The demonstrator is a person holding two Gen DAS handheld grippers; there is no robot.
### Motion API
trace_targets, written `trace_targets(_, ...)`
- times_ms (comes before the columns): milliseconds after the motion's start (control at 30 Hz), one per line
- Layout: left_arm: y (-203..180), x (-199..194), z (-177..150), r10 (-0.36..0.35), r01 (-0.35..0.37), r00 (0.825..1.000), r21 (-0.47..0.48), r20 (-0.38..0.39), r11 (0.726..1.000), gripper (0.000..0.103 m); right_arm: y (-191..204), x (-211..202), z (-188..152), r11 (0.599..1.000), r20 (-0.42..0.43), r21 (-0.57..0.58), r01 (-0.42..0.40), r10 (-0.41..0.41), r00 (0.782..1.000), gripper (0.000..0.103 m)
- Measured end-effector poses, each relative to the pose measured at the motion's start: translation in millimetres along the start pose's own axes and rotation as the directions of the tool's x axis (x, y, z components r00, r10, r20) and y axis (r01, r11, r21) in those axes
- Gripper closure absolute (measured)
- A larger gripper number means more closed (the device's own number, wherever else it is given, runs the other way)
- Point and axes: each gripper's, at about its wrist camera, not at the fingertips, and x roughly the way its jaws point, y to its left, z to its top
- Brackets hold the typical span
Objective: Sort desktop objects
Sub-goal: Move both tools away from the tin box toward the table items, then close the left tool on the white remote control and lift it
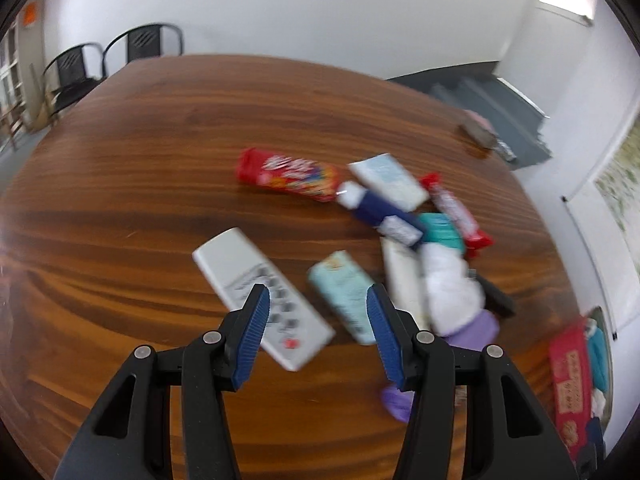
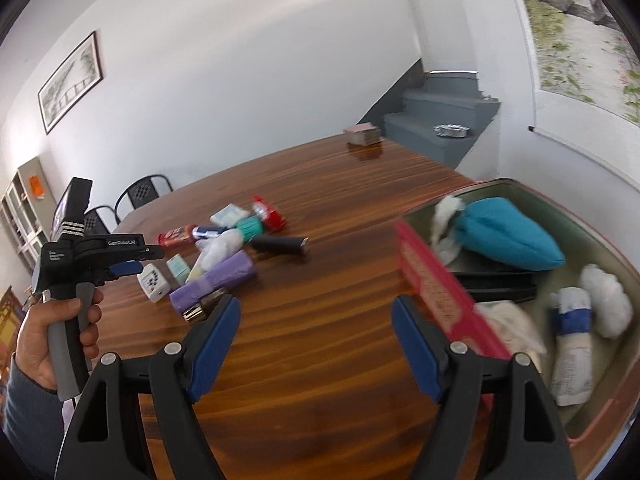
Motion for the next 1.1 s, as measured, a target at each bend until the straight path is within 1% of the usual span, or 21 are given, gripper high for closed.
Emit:
trace_targets(133, 6.9, 8.5, -3.5, 0.052, -0.052, 0.998, -0.016, -0.023, 0.999, 0.049, 13.1, 11.8, -0.3, 0.999, -0.013, -0.032, -0.017, 0.017, 1.0, 0.021)
trace_targets(300, 10.3, 14.4, -7.0, 0.143, -0.143, 0.99, -0.025, -0.01, 0.989, 0.049, 21.9, 25.8, 0.6, 0.999, -0.027, -0.047, -0.027, 0.025, 0.999, 0.021)
trace_targets(333, 11.5, 16.1, -7.2, 0.143, -0.144, 0.99, -0.031, -0.014, 0.989, 0.047, 22.8, 28.6, 0.6, 0.998, -0.028, -0.048, -0.027, 0.025, 0.999, 0.021)
trace_targets(367, 13.2, 16.7, -7.4, 0.138, -0.139, 0.99, -0.043, -0.011, 0.989, 0.043, 23.5, 31.5, 0.5, 0.998, -0.031, -0.048, -0.028, 0.027, 0.999, 0.021)
trace_targets(433, 15.4, 15.7, -7.6, 0.146, -0.146, 0.989, -0.06, -0.011, 0.987, 0.038, 23.9, 37.1, 0.3, 0.999, -0.039, -0.043, -0.031, 0.029, 0.999, 0.021)
trace_targets(667, 17.7, 22.0, -3.5, 0.098, -0.102, 0.994, -0.093, -0.038, 0.99, 0.037, 23.1, 53.3, -4.4, 0.999, -0.071, -0.033, -0.03, 0.028, 0.997, 0.021)
trace_targets(767, 12.9, 24.4, -2.6, 0.107, -0.11, 0.994, -0.081, -0.036, 0.991, 0.037, 24.1, 55.2, -4.9, 0.999, -0.074, -0.039, -0.031, 0.028, 0.997, 0.021)
trace_targets(1000, 6.4, 27.1, -3.3, 0.168, -0.169, 0.985, -0.015, -0.022, 0.986, 0.036, 21.3, 55.5, -4.8, 0.999, -0.071, -0.033, -0.026, 0.023, 0.997, 0.021)
trace_targets(1100, 10.2, 26.8, -2.4, 0.171, -0.171, 0.985, -0.017, -0.027, 0.985, 0.036, 18.6, 55.1, -4.3, 0.999, -0.067, -0.024, -0.022, 0.021, 0.998, 0.021)
